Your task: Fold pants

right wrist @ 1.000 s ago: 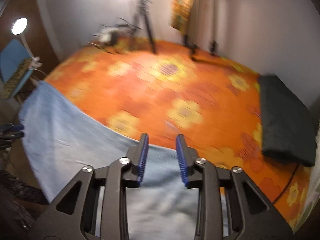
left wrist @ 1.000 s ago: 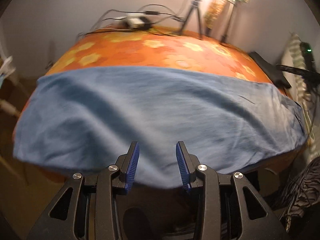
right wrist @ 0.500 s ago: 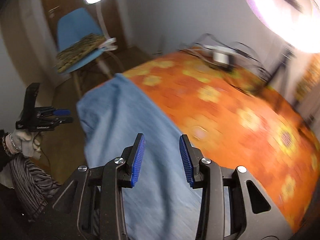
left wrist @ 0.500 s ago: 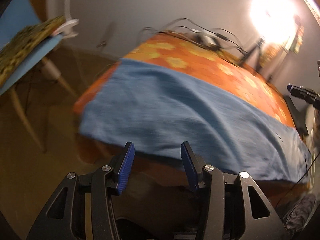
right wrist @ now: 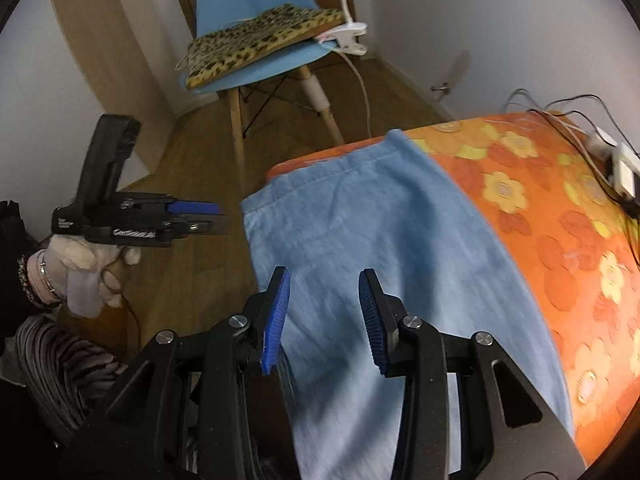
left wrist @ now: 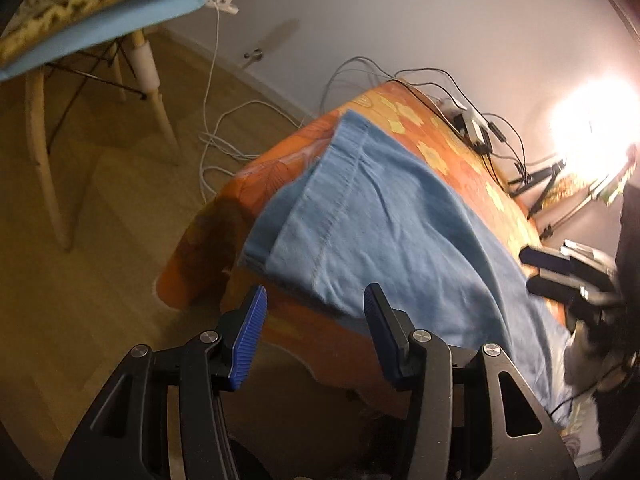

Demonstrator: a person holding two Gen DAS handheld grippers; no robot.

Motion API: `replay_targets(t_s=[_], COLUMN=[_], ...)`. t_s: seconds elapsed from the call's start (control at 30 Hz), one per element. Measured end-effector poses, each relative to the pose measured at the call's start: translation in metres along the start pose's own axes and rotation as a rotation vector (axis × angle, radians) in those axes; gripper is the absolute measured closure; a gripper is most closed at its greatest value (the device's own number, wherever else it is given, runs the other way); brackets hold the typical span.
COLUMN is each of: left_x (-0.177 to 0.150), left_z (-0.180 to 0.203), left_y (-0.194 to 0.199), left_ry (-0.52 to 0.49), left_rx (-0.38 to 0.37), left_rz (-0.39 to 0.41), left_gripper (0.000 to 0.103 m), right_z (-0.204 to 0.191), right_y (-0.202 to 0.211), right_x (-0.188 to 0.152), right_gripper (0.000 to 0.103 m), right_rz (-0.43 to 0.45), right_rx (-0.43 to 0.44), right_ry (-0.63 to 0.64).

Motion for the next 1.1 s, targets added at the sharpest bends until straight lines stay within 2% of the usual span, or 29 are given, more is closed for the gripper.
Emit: replay_targets(t_s=[0.1,0.23,0.27,0.47,0.6,1.1], left_x=[0.008,0.007,0.007,0.009,0.012,0.016], left_z=[-0.001,-0.004,-0.004,0.011,0.011,0.020], left_y=[-0.017,-0.029,-0.028,-0.024,-0.021,-0.013], left_ry=[0.004,-0.008,-0.013,-0.114,-0.125,-0.201], left_rx=[0.002,0.065,0.076,0.133,0.139,0.159], left_rz=[-0.028,-0.046,-0.036,0.015,0.040,0.095], left_gripper=[0.053,0.054,0.056,0.085,0.095,0.098], right_z=[-0.003,0.002,0.005,0.021,0.025,0.007], right_y=[-0.012,-0.015,-0.015,-0.028,-0.034,-0.045], right_x=[0.003,0.004,0.004,-0.001,-0.004,-0.006], right_gripper=[0.065,0.065,0.065,0.065,0.065,0.065], right_rz=[-0.011,-0.012,-0.012,-0.044,-0.056,-0.071], right_rx=[-0.001,-0.008,-0.010,-0.050,-0.060,-0.076], right_ry=[-0.001,-0.019,-0.022,-0.049,-0.057,0.002])
Point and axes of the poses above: each gripper's, at about its wrist camera, not at the fingertips, and y roughly against the way its jaws point, z to its right, x to its top, the point moved 4 cm from there along -y, roughly the way its jaws point, and after that the axes turned 8 degrees about x, right-handed, at the moved point
